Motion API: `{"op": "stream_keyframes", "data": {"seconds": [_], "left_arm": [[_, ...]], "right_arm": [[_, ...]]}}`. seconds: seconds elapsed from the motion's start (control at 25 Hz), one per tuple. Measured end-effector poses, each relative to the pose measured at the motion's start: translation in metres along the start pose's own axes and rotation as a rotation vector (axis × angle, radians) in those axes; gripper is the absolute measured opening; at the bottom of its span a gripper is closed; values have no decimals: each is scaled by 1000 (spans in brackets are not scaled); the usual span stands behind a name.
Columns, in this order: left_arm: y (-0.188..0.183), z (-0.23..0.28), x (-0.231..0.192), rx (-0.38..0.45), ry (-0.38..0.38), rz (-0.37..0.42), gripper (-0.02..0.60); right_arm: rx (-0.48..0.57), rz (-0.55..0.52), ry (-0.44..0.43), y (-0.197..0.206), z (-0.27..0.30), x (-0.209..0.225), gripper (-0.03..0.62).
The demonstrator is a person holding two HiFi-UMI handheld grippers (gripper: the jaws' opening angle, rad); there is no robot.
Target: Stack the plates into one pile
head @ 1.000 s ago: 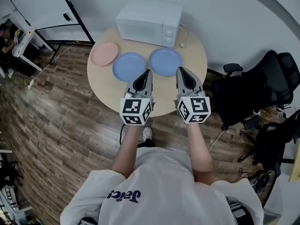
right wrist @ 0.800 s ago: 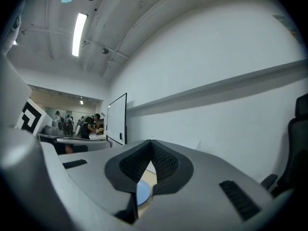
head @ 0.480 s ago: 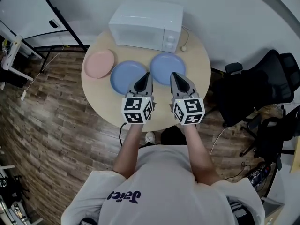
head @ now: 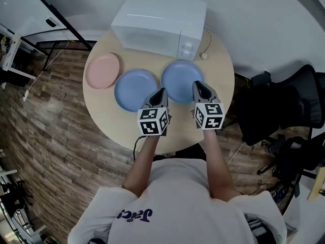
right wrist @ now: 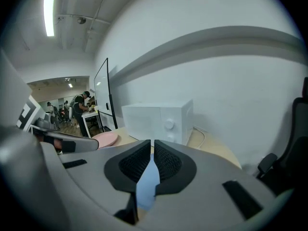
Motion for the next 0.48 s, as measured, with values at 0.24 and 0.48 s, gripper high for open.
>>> {"op": "stream_keyframes", "data": {"seconds": [0.24, 0.48], "left_arm": [[39, 46, -15, -155, -54, -107, 15], [73, 71, -36, -255, -140, -209, 17]], "right_arm": [[-130, 2, 10, 27, 54, 51, 46], [-259, 10, 21, 61, 93, 88, 108]]}}
Point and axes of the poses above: the fingertips, and each gripper's own axes: z forward along the fingers, x to its right, y out of its underside, the point moved 8 cm from there along -z, backward along the fingers, and after that the axes turned 8 degrees about y, right-handed, at the moved point
